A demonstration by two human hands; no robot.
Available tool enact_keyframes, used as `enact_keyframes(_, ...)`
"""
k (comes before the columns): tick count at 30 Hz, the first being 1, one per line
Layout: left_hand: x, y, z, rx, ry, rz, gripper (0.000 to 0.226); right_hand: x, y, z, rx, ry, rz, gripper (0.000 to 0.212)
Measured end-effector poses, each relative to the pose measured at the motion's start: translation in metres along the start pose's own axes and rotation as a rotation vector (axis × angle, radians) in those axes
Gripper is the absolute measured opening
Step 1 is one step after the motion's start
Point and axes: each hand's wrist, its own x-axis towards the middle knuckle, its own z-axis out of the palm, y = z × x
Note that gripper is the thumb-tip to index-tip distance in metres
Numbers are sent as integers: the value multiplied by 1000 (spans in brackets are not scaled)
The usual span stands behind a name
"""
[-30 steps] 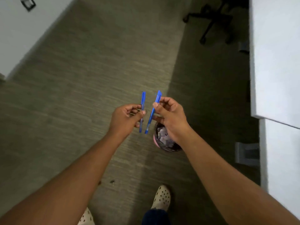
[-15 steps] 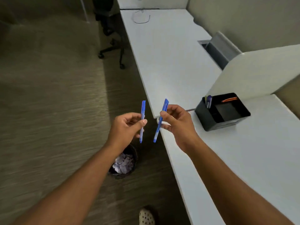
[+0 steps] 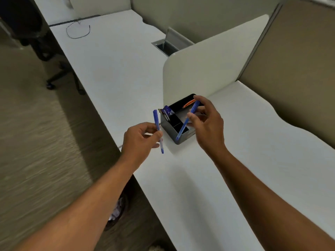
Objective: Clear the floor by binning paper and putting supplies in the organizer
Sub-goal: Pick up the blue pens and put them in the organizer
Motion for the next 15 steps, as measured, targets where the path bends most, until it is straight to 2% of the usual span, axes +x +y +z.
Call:
enact_keyframes(2,5,-2,8,57,25,21,19,9,11,-2,-94,34,-103,45)
enact_keyframes(7,10,-6,16,134,96,64,19,14,41,12,-250,-1,-332,46)
enact_keyframes(15,8,-18,12,104,89,59,11,1,78,23,-529,-137,-479,39)
